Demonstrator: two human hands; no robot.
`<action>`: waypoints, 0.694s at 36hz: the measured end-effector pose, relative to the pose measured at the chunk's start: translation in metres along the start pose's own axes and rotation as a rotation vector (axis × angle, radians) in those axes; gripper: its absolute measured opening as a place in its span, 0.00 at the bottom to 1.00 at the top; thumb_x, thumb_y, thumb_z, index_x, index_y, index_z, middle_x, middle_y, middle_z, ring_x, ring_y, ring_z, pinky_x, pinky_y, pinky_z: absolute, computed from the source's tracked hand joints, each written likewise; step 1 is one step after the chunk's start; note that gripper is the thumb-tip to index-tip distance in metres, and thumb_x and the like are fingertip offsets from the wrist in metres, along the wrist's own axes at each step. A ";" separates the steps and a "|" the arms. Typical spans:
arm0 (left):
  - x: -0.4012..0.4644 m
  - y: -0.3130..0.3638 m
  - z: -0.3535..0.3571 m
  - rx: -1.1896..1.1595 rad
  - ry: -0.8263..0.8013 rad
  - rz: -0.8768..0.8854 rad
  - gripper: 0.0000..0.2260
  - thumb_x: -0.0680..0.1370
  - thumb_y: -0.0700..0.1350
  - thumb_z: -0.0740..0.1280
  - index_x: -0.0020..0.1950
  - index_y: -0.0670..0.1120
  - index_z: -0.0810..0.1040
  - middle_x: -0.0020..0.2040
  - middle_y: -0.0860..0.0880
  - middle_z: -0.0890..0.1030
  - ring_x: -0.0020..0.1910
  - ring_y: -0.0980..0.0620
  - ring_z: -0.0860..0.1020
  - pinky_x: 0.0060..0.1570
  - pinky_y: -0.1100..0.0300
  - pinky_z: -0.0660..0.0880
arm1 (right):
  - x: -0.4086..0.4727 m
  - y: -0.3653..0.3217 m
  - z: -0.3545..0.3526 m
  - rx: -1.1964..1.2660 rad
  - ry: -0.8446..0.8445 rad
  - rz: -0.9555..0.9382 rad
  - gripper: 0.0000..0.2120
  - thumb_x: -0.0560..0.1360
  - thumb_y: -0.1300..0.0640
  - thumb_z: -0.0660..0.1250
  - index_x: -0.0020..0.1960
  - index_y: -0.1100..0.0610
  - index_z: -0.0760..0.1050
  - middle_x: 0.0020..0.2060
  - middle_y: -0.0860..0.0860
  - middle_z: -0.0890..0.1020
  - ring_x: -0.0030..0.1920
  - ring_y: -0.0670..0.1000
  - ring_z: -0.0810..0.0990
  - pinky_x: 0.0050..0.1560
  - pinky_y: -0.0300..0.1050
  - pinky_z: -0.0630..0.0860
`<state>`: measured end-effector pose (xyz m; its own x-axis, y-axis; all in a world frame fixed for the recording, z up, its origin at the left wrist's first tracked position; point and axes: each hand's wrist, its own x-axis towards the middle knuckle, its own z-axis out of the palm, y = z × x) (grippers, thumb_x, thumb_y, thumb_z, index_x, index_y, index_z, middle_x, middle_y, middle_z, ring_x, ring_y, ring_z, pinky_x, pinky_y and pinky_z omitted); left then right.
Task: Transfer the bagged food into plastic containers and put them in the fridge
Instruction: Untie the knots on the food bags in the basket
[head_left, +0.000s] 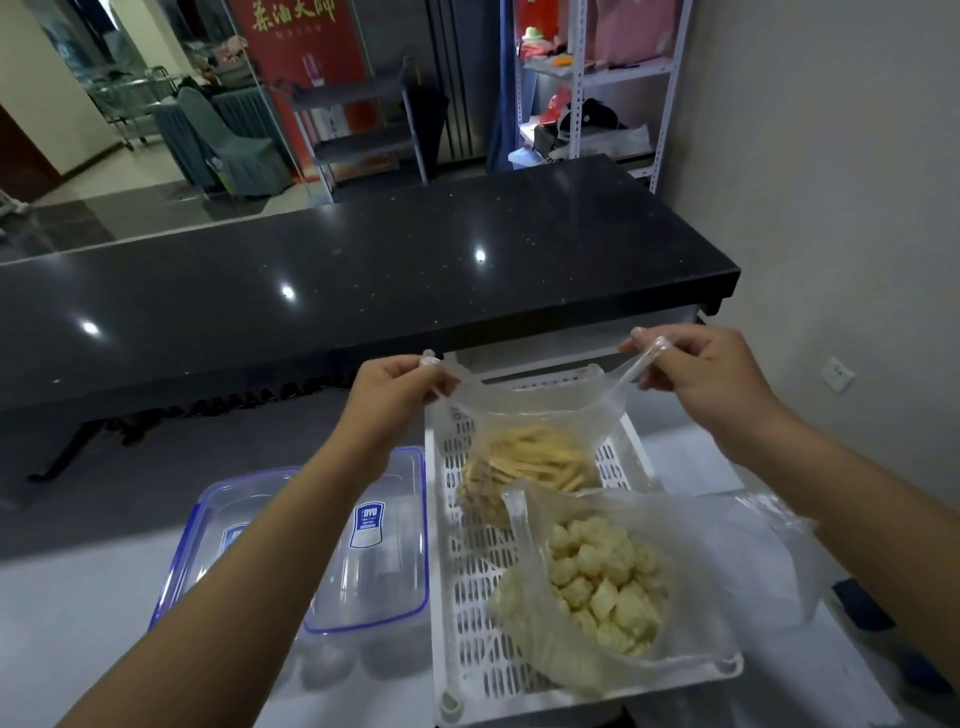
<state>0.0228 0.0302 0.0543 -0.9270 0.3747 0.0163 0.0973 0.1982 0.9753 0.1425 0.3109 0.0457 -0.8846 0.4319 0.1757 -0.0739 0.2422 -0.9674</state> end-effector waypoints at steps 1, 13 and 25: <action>-0.001 0.004 -0.002 -0.016 -0.080 -0.007 0.10 0.79 0.38 0.67 0.42 0.42 0.87 0.44 0.40 0.86 0.47 0.47 0.83 0.54 0.53 0.80 | -0.001 -0.001 0.001 0.033 -0.011 0.050 0.10 0.79 0.51 0.68 0.44 0.50 0.86 0.36 0.50 0.86 0.38 0.48 0.85 0.42 0.38 0.81; -0.005 0.043 -0.009 -0.582 -0.355 -0.246 0.27 0.78 0.56 0.63 0.70 0.40 0.74 0.64 0.38 0.81 0.61 0.39 0.82 0.55 0.49 0.82 | 0.014 -0.041 -0.007 0.998 -0.298 0.494 0.26 0.77 0.46 0.62 0.71 0.57 0.73 0.65 0.64 0.78 0.65 0.68 0.77 0.64 0.75 0.68; 0.004 0.044 0.019 -0.512 -0.343 -0.246 0.29 0.77 0.61 0.64 0.73 0.46 0.70 0.62 0.38 0.83 0.58 0.37 0.82 0.53 0.47 0.82 | 0.037 -0.057 -0.013 0.803 -0.265 0.531 0.29 0.77 0.39 0.63 0.69 0.59 0.74 0.67 0.64 0.76 0.60 0.70 0.80 0.54 0.70 0.77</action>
<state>0.0305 0.0571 0.0936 -0.7238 0.6576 -0.2088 -0.3657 -0.1089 0.9244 0.1198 0.3242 0.1096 -0.9603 0.0822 -0.2666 0.1580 -0.6272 -0.7626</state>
